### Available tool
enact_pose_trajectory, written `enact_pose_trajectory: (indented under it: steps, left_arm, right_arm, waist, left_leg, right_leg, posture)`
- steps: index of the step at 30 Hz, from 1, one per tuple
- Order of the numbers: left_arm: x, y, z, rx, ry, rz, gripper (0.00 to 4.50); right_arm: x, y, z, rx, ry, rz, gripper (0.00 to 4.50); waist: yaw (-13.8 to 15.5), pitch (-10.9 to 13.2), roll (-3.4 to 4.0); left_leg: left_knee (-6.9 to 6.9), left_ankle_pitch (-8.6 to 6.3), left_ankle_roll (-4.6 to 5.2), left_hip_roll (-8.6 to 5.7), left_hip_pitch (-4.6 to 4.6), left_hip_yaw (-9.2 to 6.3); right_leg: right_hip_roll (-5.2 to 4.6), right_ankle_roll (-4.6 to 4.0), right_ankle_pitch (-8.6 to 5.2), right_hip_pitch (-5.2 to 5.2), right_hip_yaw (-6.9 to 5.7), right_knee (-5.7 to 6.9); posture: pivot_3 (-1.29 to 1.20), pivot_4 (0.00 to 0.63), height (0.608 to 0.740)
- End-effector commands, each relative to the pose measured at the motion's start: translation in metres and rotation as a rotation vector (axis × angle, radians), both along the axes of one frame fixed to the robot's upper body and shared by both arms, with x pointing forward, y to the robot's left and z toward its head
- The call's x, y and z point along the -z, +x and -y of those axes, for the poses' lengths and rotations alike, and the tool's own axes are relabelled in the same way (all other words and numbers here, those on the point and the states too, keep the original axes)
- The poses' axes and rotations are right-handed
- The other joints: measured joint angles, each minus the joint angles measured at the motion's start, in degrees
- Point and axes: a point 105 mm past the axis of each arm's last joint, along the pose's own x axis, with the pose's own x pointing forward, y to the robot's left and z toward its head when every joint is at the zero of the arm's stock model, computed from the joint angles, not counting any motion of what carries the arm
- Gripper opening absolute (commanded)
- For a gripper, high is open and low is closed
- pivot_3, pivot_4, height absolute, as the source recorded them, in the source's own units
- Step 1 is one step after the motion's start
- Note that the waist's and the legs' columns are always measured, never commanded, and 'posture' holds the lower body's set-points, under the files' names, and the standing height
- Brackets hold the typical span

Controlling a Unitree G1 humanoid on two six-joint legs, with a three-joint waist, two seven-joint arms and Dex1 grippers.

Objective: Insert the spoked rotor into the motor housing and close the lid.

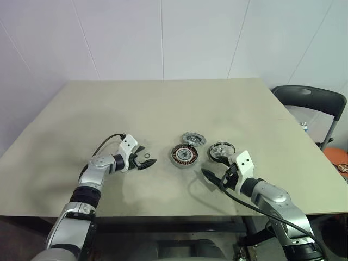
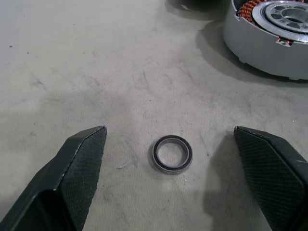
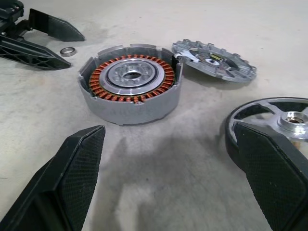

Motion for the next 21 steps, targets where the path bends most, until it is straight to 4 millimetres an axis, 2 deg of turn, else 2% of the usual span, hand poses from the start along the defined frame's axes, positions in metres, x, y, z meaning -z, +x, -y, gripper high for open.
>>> enact_pose_trajectory:
  steps: [1,14,15,17,21]
  left_arm:
    - [0.0021,-0.0006,-0.0130,-0.013,0.041,-0.022,4.50]
    - [0.0056,-0.0009,-0.0167,-0.036,0.034,-0.038,4.50]
    - [0.0063,-0.0015,-0.0160,-0.033,0.030,-0.047,4.12]
    - [0.0074,-0.0016,-0.0161,-0.036,0.031,-0.056,3.66]
    - [0.0073,0.0004,-0.0192,-0.054,0.032,-0.064,2.28]
  right_arm:
    - [-0.0181,0.0056,-0.0001,-0.001,0.004,0.076,4.45]
    - [-0.0193,0.0076,0.0021,0.004,-0.006,0.080,4.45]
    - [-0.0199,0.0079,0.0020,0.005,-0.006,0.082,4.50]
    - [-0.0216,0.0084,0.0026,0.007,-0.008,0.087,4.50]
    - [-0.0229,0.0093,0.0055,0.014,-0.014,0.091,4.50]
  waist:
    - [-0.04,0.00,0.00]
    - [-0.07,-0.01,-0.01]
    - [-0.07,-0.01,-0.01]
    - [0.00,-0.01,-0.01]
    - [0.05,-0.01,-0.01]
  left_leg:
    - [0.00,0.00,0.00,0.01,0.00,0.00]
    - [0.00,0.00,0.00,0.02,0.04,0.00]
    - [0.00,0.00,0.00,0.02,0.03,0.00]
    - [0.00,0.00,0.00,0.02,0.03,0.00]
    - [0.00,0.00,0.00,0.01,0.03,0.00]
  right_leg:
    - [0.00,0.00,0.00,0.00,0.00,0.00]
    - [0.01,0.00,0.00,0.01,0.01,0.02]
    - [0.01,0.00,0.00,0.01,0.00,0.02]
    - [0.01,0.00,0.00,0.02,0.00,0.02]
    - [0.01,0.00,0.00,0.02,0.00,0.01]
  posture:
    - [0.00,0.000,0.740]
    - [0.00,0.000,0.740]
    - [0.00,0.000,0.740]
    - [0.00,0.000,0.740]
    - [0.00,0.000,0.740]
